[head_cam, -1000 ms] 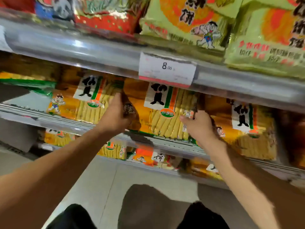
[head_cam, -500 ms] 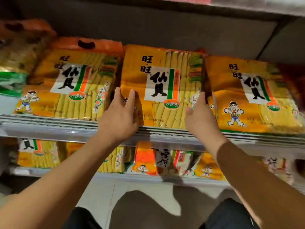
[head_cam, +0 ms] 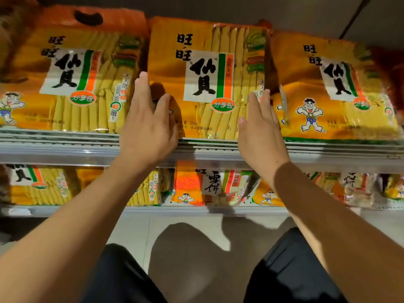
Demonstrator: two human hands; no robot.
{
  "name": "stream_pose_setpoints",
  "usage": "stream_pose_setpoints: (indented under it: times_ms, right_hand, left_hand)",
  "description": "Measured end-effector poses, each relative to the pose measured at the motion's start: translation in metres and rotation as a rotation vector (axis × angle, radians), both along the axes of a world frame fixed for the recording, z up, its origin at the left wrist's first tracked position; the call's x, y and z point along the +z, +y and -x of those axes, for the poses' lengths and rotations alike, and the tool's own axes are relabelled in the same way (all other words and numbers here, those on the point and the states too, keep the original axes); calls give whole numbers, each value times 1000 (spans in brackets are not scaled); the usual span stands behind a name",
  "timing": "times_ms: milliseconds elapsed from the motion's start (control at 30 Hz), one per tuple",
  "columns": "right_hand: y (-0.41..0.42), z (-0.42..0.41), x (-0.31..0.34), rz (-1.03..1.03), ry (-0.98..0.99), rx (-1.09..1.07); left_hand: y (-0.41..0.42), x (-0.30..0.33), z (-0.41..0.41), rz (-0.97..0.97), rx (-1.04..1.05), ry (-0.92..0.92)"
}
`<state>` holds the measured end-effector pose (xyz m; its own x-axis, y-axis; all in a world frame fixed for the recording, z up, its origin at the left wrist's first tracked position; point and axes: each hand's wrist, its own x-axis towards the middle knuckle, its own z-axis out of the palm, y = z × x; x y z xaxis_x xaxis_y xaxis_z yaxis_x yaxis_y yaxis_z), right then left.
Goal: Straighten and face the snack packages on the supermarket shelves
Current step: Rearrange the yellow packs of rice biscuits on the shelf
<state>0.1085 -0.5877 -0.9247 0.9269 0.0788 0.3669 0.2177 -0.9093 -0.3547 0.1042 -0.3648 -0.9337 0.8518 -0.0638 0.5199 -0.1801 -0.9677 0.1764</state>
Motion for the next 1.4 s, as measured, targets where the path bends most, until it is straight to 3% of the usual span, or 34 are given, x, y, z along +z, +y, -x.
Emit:
stream_pose_setpoints:
  times_ms: [100,167,233,267,333,400,467,567,767,900,1033,1200,1400]
  right_hand:
    - [-8,27,-21,-62,-137,145]
    - [-23,55,-52,-44,-250,326]
    - [-43,76,-93,-10,-189,485]
    - [-53,81,-110,-33,-36,495]
    - [-61,76,-134,-130,363,323]
    - [-63,58,-156,-413,673,15]
    - [-66,36,-175,-774,801,-265]
    - [-75,14,-200,-959,796,-389]
    - [-76,-8,-220,-994,743,-374]
    - [-73,-12,-228,-768,595,-316]
    - [-82,-15,-221,-762,476,-283]
    - [-88,12,-214,-811,685,-141]
    - [-90,94,-169,-808,968,-200]
  left_hand:
    - [1,-24,21,53,-180,-253]
    - [-2,-59,54,97,-382,-312]
    - [-7,-102,82,146,-527,-126]
    - [-12,-121,89,213,-528,62]
    - [-23,-152,84,445,-360,420]
    - [-32,-171,61,799,-120,621]
    - [-35,-187,36,1063,42,666]
    - [-36,-209,8,1200,146,741]
    - [-44,-230,-7,1303,181,757]
    - [-49,-226,-1,1217,179,617]
    - [-48,-222,15,1199,121,516]
    - [-46,-225,50,1240,205,561]
    - [-44,-173,121,1169,399,840]
